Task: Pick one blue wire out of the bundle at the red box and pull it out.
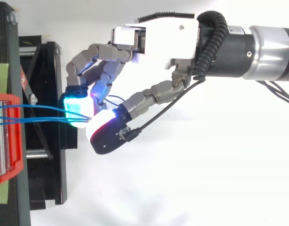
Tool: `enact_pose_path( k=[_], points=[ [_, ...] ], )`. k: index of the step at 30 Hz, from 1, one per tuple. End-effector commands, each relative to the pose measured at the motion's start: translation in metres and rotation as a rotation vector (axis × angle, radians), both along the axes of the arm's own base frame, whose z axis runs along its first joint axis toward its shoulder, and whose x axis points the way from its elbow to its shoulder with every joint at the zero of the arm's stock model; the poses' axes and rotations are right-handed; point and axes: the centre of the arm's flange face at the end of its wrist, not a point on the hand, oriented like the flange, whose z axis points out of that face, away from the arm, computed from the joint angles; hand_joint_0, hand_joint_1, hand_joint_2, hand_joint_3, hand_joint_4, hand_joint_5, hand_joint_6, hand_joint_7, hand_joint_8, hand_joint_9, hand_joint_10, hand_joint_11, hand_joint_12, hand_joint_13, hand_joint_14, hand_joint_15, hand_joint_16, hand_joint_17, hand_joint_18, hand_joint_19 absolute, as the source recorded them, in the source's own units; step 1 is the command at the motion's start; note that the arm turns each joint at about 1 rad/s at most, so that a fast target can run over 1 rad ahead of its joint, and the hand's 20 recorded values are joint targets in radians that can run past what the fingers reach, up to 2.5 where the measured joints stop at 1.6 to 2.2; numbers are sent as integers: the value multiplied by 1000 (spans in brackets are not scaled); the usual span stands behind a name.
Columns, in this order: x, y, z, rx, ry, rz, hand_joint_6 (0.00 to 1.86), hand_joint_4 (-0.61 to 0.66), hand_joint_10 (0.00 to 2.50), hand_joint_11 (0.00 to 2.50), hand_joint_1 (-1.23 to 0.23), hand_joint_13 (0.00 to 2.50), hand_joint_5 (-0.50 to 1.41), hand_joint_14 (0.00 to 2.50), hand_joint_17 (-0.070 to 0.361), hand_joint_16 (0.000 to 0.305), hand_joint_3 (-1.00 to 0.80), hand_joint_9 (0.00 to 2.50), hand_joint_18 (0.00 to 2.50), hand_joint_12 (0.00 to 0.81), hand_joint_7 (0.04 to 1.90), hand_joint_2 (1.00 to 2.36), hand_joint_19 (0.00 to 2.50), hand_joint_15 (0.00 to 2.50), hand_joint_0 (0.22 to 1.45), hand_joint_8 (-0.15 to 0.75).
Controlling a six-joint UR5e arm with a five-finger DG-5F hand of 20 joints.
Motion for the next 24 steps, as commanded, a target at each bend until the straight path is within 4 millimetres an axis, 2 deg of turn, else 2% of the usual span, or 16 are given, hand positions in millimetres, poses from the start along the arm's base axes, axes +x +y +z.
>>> enact_pose_path(
  k=[1,12,19,22,24],
  points=[
    [-1,0,-1,3,10,1,867,276,22,849,-790,672,-145,12,140,62,-353,1009,822,448,1148,1012,650,363,623,387],
    [-1,-1,-1,6,12,-2,882,182,22,856,-820,713,-138,13,140,62,-193,1043,858,447,1244,1021,656,378,638,392],
    [-1,-1,-1,7,12,3,882,203,22,834,-847,721,-143,13,141,63,-232,1038,878,449,1251,1020,663,381,666,389],
    [-5,3,15,2,13,21,876,214,22,835,-860,731,-146,13,141,63,-258,1035,882,449,1294,1019,652,381,685,386],
    [-7,5,16,-3,32,24,872,216,22,834,-873,736,-152,13,142,63,-303,1033,897,452,1350,1015,650,380,716,395]
  ],
)
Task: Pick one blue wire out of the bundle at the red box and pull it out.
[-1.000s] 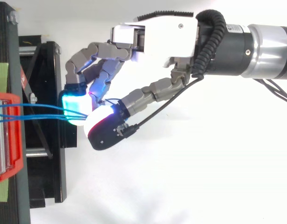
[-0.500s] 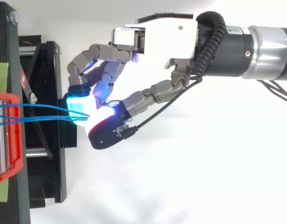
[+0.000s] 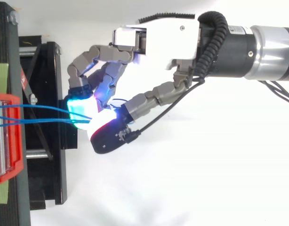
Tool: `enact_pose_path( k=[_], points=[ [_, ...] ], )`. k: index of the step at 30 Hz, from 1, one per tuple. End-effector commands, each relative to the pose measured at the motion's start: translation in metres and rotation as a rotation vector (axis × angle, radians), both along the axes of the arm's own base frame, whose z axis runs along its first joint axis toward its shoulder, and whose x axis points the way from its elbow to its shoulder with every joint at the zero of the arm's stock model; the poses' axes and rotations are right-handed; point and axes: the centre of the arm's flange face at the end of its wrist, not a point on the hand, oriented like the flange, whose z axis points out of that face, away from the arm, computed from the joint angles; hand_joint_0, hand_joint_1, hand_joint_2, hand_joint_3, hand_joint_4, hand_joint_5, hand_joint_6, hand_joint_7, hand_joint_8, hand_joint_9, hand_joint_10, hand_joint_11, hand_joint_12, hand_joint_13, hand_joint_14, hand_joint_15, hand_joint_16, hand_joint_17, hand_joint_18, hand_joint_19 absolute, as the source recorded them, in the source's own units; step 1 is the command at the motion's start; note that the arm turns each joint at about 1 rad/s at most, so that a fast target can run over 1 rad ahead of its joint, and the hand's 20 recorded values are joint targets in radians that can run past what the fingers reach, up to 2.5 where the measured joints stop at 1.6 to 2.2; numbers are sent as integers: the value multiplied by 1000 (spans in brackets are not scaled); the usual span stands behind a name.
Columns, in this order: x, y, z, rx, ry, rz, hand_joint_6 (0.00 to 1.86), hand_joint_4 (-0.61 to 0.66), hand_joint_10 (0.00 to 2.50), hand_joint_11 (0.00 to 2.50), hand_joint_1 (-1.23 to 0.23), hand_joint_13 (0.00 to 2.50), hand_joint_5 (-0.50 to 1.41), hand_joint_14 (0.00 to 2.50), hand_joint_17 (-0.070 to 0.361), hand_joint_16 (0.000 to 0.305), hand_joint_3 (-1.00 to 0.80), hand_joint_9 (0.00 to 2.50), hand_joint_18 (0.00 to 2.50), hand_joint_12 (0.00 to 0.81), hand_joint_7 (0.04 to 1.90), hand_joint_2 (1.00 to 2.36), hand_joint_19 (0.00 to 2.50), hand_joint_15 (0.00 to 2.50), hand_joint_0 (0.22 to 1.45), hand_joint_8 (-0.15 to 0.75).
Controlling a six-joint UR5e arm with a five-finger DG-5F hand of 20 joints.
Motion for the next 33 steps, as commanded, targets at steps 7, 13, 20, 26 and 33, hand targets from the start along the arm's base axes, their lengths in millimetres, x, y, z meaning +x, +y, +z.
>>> enact_pose_path(
  k=[7,13,20,26,33],
  points=[
    [-22,4,28,-45,122,12,868,243,22,831,-870,739,-166,13,145,65,-420,997,917,459,1367,1006,636,383,770,412],
    [-28,4,36,-43,150,14,845,353,20,807,-875,736,-152,13,145,64,-473,998,915,455,1379,1002,631,382,733,398],
    [-27,5,36,-40,150,14,795,427,22,700,-803,747,-104,14,142,63,-318,1060,891,447,1511,1014,695,391,619,365],
    [-27,5,36,-24,150,17,815,380,17,606,-741,754,-101,12,157,70,-227,1058,910,473,1495,1012,687,387,592,376],
    [-28,4,42,-4,142,11,831,389,18,633,-734,759,-107,13,157,70,-245,1056,914,478,1449,1011,680,389,595,385]
  ],
)
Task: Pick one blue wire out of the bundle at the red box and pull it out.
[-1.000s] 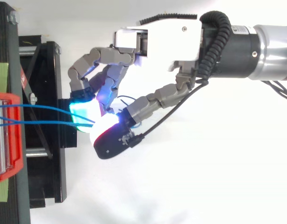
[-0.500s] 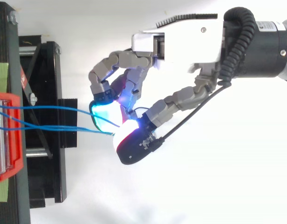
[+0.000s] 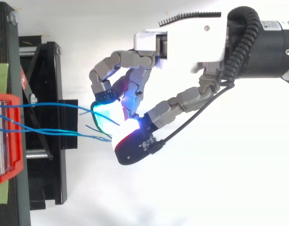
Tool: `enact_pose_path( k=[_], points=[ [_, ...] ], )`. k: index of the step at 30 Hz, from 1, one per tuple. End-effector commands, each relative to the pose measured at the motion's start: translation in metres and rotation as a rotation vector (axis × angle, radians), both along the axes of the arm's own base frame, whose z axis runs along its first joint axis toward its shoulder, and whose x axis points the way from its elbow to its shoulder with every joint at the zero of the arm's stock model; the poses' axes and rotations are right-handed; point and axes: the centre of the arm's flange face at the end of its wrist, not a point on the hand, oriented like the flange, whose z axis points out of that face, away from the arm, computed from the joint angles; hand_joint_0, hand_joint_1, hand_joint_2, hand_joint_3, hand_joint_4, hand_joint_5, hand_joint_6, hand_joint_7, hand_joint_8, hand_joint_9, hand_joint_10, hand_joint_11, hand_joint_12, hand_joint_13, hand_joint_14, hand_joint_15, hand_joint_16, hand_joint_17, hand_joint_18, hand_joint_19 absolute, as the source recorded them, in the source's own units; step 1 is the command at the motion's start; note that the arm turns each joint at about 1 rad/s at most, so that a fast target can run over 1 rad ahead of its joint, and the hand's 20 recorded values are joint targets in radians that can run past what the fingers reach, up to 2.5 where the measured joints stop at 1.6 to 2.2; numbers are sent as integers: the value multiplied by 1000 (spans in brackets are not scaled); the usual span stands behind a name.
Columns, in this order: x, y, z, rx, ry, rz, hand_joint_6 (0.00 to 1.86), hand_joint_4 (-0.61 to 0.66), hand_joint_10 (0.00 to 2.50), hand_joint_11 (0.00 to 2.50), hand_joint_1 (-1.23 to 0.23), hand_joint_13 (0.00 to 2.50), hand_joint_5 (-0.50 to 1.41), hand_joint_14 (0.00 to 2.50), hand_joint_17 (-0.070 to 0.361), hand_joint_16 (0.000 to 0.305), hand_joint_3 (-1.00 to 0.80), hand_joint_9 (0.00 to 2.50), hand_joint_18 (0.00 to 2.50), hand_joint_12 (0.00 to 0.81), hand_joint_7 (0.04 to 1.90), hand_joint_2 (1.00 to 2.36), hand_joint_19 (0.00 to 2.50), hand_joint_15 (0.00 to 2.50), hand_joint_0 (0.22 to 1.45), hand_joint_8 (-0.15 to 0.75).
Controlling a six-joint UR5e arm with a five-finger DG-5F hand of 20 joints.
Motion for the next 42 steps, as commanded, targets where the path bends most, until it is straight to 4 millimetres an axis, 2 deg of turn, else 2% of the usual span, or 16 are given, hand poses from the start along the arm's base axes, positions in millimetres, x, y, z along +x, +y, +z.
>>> enact_pose_path(
  k=[1,9,15,24,30,42],
  points=[
    [0,0,1,6,-2,-2,831,388,20,636,-733,757,-108,12,156,69,-246,1060,915,476,1443,1011,682,393,595,387],
    [2,0,1,3,-27,-8,838,375,22,691,-762,744,-120,13,141,63,-280,1045,883,449,1428,1016,699,405,611,376],
    [2,-1,2,5,-33,-11,839,339,23,686,-631,742,-114,14,142,63,-326,1061,878,447,1388,1013,707,406,586,375],
    [2,-2,1,3,-31,-13,828,317,22,674,-564,746,-106,15,142,63,-353,1075,874,447,1362,1012,717,405,583,369],
    [2,-3,1,3,-31,-13,789,287,19,636,-505,745,-85,14,141,63,-304,1108,867,439,1354,1014,721,412,596,360],
    [2,-3,1,3,-31,-13,814,250,23,688,-660,776,-97,14,156,69,-137,1122,941,475,1393,1017,676,393,587,392]
  ],
)
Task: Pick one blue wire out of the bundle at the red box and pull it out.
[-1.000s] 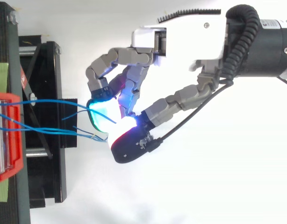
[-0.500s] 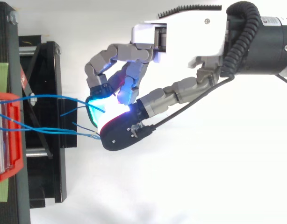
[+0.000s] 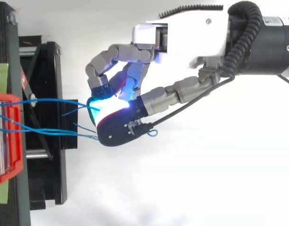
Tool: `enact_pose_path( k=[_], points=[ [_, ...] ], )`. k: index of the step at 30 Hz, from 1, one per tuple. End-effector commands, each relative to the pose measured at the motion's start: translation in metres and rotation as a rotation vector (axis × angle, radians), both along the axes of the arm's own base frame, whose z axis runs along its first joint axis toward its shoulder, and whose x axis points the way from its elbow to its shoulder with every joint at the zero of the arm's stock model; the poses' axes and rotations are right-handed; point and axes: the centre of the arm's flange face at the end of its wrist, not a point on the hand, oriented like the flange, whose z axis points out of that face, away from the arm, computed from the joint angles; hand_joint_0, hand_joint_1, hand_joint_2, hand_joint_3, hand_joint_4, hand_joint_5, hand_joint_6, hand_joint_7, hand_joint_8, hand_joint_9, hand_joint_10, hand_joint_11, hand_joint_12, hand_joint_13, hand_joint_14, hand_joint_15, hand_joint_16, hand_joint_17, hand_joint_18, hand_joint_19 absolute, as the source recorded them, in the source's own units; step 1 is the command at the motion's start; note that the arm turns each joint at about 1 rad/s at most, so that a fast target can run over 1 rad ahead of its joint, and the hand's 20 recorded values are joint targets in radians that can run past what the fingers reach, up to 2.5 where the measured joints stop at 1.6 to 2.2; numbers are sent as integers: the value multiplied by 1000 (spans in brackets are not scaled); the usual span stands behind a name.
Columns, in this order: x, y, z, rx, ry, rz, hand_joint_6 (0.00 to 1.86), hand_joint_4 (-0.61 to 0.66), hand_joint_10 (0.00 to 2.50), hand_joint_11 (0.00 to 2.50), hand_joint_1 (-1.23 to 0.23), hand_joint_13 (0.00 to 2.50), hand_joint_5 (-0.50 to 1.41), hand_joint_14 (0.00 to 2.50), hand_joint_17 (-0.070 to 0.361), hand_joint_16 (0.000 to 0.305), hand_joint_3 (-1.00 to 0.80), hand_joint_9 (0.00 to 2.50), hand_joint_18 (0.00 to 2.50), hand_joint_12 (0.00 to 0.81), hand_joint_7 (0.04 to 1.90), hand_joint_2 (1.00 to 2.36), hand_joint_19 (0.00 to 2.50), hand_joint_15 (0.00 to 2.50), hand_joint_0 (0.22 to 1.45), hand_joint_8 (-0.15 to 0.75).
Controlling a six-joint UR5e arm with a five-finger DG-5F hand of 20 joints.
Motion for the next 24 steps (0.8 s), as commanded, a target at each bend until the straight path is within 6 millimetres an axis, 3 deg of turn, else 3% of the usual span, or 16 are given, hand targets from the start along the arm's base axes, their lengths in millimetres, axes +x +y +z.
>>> enact_pose_path(
  k=[1,17,21,24],
  points=[
    [0,1,-1,0,1,1,822,251,20,694,-663,778,-99,12,156,70,-127,1122,944,475,1387,1018,675,393,586,393],
    [0,2,0,-2,2,0,845,217,23,728,-721,749,-96,13,153,68,-87,1137,908,467,1396,1018,652,391,610,376],
    [-3,2,6,-11,9,-2,846,197,22,739,-732,727,-95,13,150,67,-67,1131,872,464,1396,1020,652,387,613,377],
    [-11,1,21,-38,32,-1,851,191,21,733,-752,712,-94,14,149,66,-45,1114,859,461,1415,1021,647,390,617,373]
  ],
)
